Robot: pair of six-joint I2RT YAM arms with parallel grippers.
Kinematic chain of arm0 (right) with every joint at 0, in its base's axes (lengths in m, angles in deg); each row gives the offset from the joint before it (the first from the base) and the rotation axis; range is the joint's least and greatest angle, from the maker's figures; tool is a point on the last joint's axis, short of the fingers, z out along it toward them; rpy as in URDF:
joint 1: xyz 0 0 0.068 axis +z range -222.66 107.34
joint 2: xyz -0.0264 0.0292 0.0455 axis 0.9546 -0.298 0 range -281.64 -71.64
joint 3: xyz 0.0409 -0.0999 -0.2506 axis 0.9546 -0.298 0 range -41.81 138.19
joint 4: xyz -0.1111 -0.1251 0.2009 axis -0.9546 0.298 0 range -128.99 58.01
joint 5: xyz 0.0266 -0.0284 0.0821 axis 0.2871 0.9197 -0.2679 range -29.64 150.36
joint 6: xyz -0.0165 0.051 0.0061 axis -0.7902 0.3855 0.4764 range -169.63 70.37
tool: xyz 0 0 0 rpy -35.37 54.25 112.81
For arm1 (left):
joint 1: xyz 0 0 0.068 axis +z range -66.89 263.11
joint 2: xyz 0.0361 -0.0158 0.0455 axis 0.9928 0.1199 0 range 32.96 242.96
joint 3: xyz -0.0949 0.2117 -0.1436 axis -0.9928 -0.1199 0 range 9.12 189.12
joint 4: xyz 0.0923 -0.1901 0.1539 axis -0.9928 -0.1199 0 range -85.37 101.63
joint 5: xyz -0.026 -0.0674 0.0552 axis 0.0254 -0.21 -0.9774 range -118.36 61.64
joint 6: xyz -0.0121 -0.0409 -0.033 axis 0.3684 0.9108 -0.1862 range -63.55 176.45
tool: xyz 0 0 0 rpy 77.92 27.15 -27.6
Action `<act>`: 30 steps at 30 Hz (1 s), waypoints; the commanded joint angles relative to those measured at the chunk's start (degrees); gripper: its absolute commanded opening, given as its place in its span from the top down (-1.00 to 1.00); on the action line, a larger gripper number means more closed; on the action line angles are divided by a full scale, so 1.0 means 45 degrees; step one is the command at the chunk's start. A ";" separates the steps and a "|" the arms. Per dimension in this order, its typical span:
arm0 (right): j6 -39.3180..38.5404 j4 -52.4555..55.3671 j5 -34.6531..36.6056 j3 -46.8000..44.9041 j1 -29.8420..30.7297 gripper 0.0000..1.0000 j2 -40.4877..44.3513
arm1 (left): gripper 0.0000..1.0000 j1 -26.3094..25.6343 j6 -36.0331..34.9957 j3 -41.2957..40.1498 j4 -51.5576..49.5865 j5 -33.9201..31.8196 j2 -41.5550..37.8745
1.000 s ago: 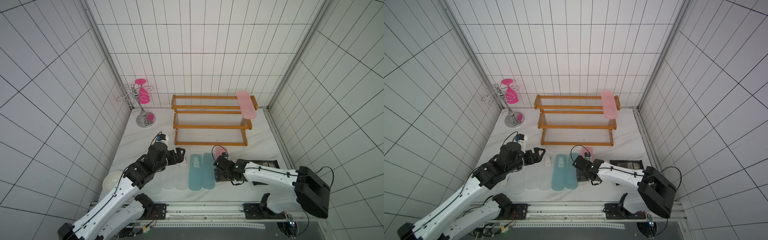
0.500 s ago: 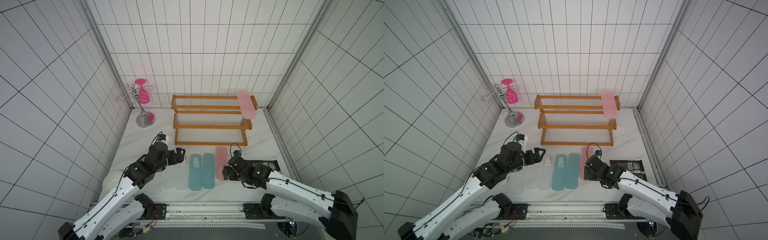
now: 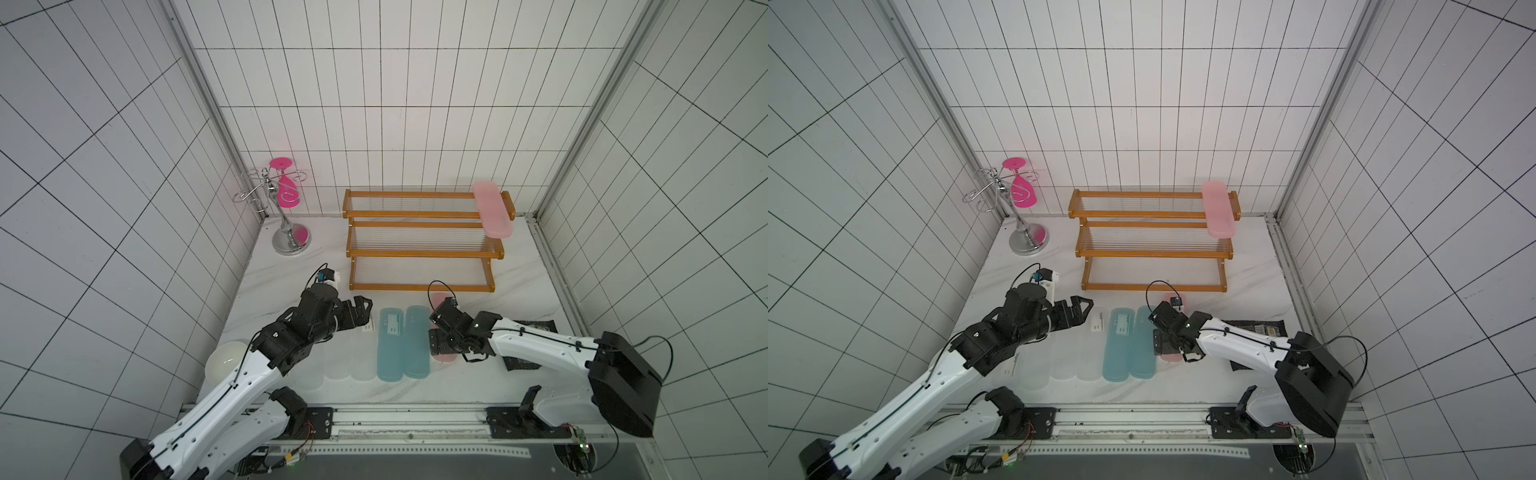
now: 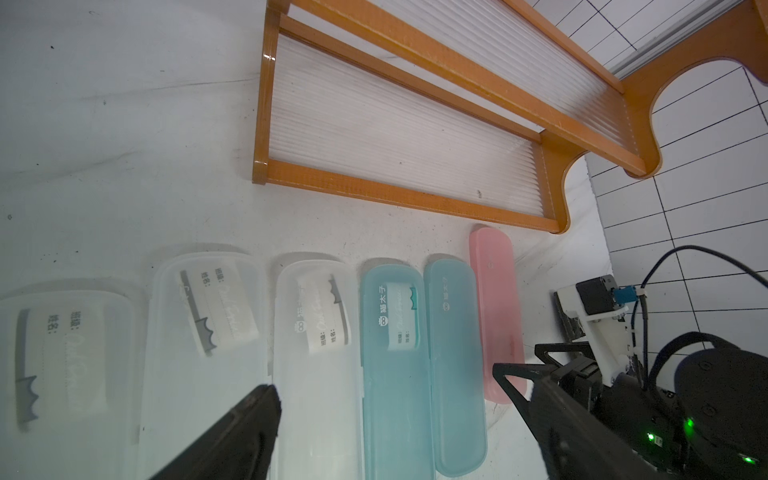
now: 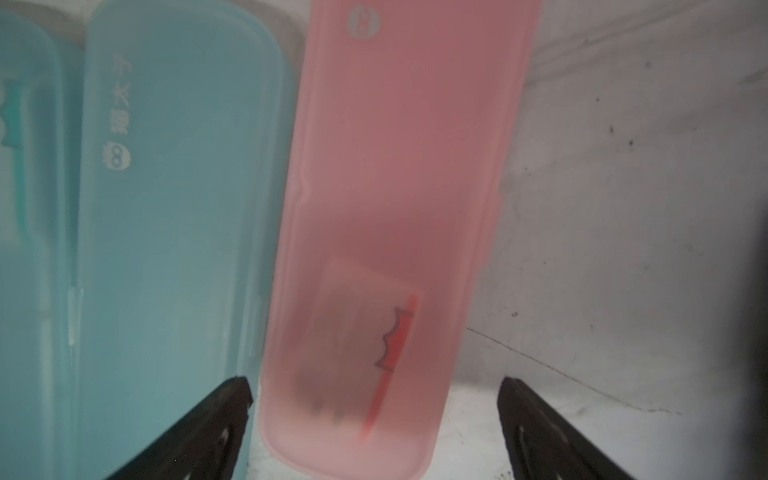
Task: Place the pencil cases on the shelf according to color
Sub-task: Adjust the pencil case at the center of the board, then pick up the pencil case from the center of the board.
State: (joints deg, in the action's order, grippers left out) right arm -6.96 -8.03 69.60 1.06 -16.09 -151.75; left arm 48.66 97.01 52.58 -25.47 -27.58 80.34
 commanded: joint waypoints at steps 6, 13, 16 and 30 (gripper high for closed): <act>-0.0009 -0.0376 0.0019 0.0085 -0.0509 -0.90 -0.0607 | -0.96 -0.0036 -0.0075 -0.0054 0.0317 0.0201 0.0186; 0.0283 -0.0353 0.0018 -0.1642 -0.0963 -0.90 0.1503 | -0.96 -0.0036 -0.0301 0.0256 0.0370 0.0296 0.0545; 0.0115 -0.0072 -0.0075 -0.2126 -0.1000 -0.90 0.2785 | -0.96 -0.0038 -0.0282 0.0352 0.0388 0.0379 0.0693; -0.0488 0.0715 -0.0400 -0.0797 -0.0663 -0.98 0.1711 | -0.95 -0.0038 -0.0007 0.0143 0.0358 0.0201 0.0430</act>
State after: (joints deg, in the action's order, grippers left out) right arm -9.36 -6.02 67.17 -5.96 -20.00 -140.93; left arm 48.66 96.81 52.27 -25.38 -26.38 83.09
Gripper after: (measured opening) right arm 0.994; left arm 0.978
